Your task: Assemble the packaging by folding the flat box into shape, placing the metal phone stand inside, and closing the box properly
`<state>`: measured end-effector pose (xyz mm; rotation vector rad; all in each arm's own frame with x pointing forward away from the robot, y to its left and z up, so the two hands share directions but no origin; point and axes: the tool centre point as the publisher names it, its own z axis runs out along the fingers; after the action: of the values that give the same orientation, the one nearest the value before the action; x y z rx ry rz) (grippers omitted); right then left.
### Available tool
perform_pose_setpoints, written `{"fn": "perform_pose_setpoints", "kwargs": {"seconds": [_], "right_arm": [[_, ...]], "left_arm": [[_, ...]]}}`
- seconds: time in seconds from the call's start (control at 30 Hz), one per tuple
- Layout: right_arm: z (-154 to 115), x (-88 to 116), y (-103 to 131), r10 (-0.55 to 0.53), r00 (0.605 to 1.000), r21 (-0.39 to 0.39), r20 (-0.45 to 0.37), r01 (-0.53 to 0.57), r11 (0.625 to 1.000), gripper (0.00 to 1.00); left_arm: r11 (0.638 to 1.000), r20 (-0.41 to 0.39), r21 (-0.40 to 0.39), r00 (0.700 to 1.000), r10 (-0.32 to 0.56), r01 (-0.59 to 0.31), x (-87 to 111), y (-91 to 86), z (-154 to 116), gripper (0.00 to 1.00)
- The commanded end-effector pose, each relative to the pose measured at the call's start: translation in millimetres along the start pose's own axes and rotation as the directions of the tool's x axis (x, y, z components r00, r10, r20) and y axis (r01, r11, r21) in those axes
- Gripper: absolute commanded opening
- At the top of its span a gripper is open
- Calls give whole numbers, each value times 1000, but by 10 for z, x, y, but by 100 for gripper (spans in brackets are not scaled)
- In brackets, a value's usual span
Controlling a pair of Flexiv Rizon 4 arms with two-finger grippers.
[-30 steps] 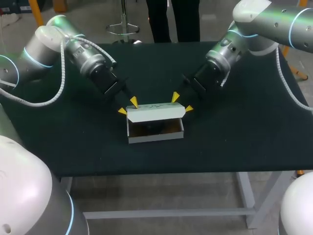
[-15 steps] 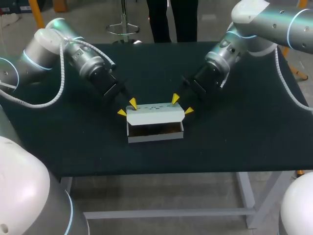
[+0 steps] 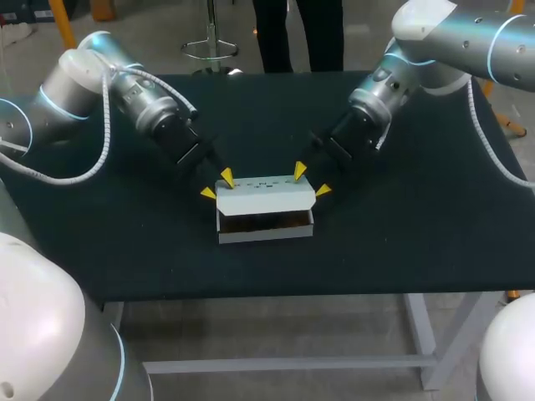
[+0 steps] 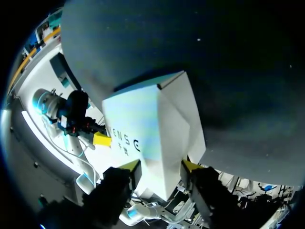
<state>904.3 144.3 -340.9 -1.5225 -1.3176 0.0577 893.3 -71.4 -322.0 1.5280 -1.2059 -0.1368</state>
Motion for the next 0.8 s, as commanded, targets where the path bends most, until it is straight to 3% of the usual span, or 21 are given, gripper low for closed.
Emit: {"fn": "perform_pose_setpoints", "kwargs": {"seconds": [0.03, 0.8], "right_arm": [[-13, 19, 38, 0, 1000, 10, 6, 0, 1000, 58], [-6, -53, 77, 1, 1000, 7, 22, -1, 1000, 58]], "left_arm": [[1000, 3, -9, 1000, -2, 2, 3, -48, -5, 42], [1000, 1, -10, 1000, -14, 14, -70, -93, 30, 43]]}}
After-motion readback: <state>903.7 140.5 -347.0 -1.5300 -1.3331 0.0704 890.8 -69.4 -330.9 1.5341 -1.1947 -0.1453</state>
